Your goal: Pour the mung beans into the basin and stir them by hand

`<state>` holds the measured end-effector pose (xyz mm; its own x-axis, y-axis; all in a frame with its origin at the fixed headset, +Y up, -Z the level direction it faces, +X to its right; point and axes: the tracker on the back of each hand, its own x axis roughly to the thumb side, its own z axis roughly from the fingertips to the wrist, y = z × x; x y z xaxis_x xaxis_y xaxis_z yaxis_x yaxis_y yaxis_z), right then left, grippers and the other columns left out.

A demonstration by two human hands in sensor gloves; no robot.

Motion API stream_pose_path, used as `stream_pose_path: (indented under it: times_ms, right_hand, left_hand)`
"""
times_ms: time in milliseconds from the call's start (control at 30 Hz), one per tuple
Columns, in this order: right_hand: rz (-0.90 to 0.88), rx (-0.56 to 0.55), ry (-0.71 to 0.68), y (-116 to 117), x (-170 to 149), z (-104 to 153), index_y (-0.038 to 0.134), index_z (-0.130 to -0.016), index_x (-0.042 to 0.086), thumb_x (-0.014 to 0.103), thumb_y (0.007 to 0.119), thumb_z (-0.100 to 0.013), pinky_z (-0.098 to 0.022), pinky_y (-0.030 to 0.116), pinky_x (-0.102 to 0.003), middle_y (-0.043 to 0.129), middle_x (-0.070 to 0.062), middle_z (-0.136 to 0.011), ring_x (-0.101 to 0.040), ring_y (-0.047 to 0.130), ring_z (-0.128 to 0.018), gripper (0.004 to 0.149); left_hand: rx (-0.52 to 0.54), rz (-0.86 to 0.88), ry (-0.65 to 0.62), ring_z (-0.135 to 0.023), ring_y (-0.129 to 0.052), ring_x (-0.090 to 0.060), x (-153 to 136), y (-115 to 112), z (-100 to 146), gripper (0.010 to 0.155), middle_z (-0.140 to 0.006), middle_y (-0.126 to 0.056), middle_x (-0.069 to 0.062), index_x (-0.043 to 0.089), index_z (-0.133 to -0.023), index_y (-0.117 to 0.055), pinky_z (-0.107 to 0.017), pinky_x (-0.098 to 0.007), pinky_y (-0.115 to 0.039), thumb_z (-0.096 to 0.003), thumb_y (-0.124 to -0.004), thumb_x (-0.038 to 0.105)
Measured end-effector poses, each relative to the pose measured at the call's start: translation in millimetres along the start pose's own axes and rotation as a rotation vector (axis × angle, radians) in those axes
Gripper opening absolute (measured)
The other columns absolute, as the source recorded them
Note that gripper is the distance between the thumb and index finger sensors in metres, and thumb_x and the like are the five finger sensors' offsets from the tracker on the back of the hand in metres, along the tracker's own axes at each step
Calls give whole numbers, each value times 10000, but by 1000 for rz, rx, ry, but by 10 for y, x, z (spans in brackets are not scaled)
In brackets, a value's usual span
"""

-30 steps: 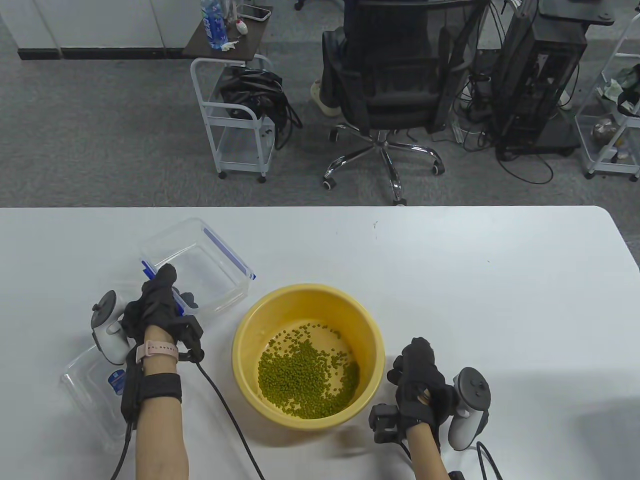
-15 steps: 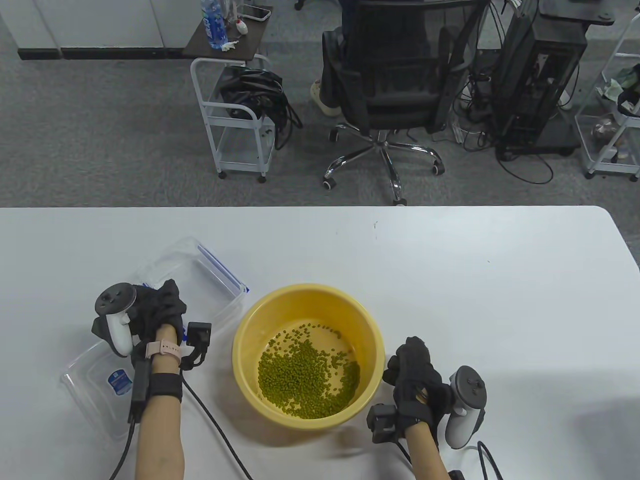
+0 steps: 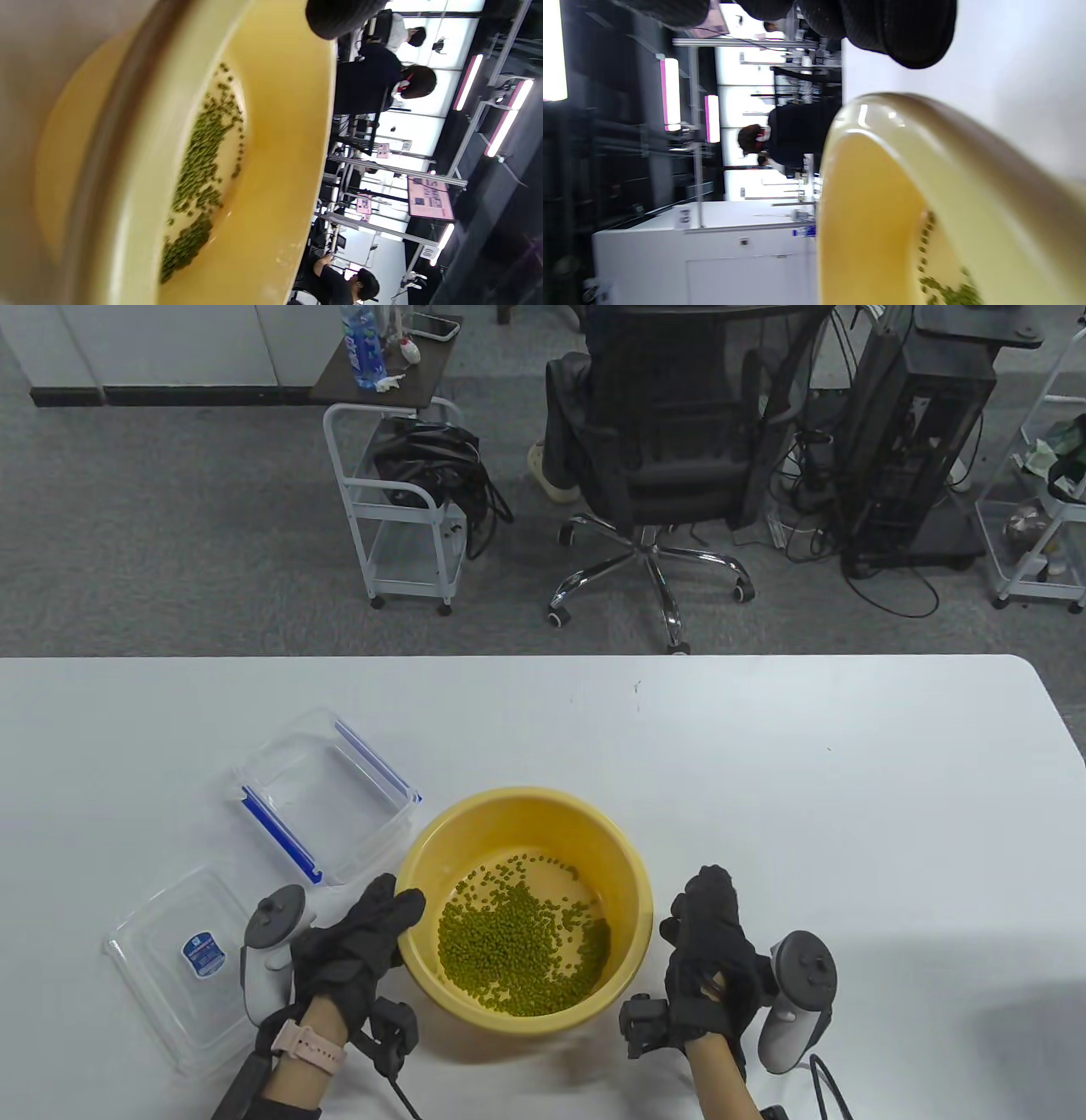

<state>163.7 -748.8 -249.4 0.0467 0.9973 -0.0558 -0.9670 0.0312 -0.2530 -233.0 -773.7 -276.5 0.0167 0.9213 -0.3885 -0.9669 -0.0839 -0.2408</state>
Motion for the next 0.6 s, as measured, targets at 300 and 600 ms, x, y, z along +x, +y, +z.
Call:
stream_pose_path:
  times_ms: [300, 600]
  right_hand:
    - [898, 647, -116, 998, 666, 60, 607, -892, 285, 414, 677, -410, -594, 660, -499, 627, -74, -969, -382, 657, -834, 504]
    - [1340, 1211, 709, 1917, -140, -62, 588, -881, 226, 301, 675, -417, -643, 431, -521, 504, -131, -941, -395, 433, -865, 478]
  left_hand:
    - [93, -39, -62, -964, -385, -541, -31, -97, -59, 697, -1074, -305, -269, 49, -1069, -259, -663, -634, -475, -493, -651, 66]
    - [26, 46, -16, -975, -308, -538, -44, -104, -49, 715, -1074, -229, -268, 57, -1068, -224, -676, -630, -423, -488, -641, 46]
